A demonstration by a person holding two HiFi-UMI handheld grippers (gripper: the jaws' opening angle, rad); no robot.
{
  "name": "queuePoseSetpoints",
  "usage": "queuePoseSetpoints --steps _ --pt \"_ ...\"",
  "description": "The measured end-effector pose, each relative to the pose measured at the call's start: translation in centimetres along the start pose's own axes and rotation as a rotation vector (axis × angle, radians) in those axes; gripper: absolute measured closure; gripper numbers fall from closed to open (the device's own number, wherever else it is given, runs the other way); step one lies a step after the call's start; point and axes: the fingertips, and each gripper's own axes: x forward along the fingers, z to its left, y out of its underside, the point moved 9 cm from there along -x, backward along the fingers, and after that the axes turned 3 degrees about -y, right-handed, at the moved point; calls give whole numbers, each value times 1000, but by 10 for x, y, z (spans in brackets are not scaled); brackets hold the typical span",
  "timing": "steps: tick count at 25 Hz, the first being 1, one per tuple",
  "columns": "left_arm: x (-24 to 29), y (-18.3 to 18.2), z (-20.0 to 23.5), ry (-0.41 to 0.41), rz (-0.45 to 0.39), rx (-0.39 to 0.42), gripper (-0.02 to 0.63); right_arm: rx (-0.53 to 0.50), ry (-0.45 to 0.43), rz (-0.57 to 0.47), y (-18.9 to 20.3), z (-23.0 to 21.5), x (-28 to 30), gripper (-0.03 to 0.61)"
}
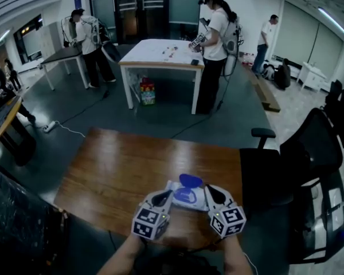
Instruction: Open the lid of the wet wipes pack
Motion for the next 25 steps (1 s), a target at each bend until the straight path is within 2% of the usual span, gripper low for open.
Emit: queuePoseSetpoints --steps 7,15,25 --pt "-52 -35 -14 87 -140 7 607 -10 39 -81 -26 64 -43 569" --pt "-81 -57 -21 150 -204 45 607 -19 57 -149 -47 106 -65 569" --pt "-104 -64 -21 154 -232 87 607 -37 132 -202 -65 130 -78 569"
